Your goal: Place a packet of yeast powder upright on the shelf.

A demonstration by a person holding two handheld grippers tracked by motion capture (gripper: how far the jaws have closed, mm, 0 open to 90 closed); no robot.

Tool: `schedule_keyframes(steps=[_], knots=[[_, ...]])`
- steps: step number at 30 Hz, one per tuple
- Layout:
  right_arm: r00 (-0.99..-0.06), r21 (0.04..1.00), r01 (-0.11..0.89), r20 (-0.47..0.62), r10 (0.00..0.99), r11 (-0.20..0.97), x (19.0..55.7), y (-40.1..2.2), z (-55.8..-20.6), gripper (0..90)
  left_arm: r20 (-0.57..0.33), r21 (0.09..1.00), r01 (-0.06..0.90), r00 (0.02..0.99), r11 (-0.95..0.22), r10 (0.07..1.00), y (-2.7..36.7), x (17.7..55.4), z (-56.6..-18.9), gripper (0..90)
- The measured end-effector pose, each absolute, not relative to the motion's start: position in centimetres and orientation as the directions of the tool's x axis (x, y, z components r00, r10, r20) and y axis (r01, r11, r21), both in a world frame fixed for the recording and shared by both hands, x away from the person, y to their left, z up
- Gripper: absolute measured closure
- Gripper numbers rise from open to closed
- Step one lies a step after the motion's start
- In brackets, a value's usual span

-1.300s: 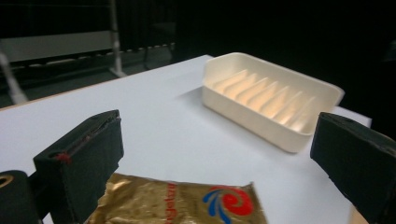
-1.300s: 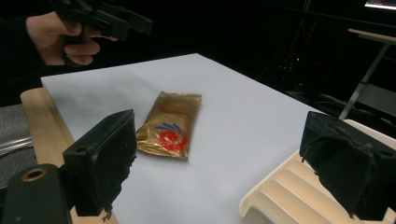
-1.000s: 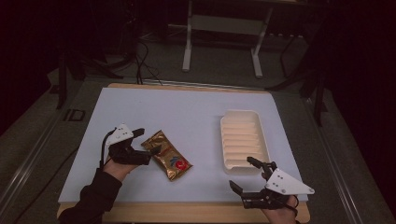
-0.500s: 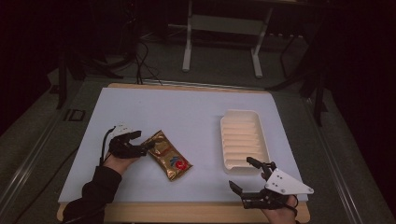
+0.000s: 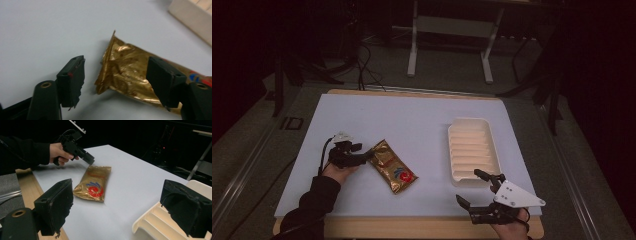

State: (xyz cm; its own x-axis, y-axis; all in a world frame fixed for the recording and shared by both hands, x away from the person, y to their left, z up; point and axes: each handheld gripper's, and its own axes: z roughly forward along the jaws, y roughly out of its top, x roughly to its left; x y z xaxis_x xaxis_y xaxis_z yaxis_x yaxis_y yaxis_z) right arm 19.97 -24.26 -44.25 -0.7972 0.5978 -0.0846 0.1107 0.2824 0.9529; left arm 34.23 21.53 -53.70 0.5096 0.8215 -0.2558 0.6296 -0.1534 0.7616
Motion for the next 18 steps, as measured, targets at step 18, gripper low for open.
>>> schedule_keyframes(steps=[18], knots=[[-0.802,0.953,0.117,-0.075,0.592,0.279,19.9,-24.4,-44.3,12.8,-0.207,0.712,0.668,0.495,-0.217,0.844,20.1,34.6,-55.3,46.8]])
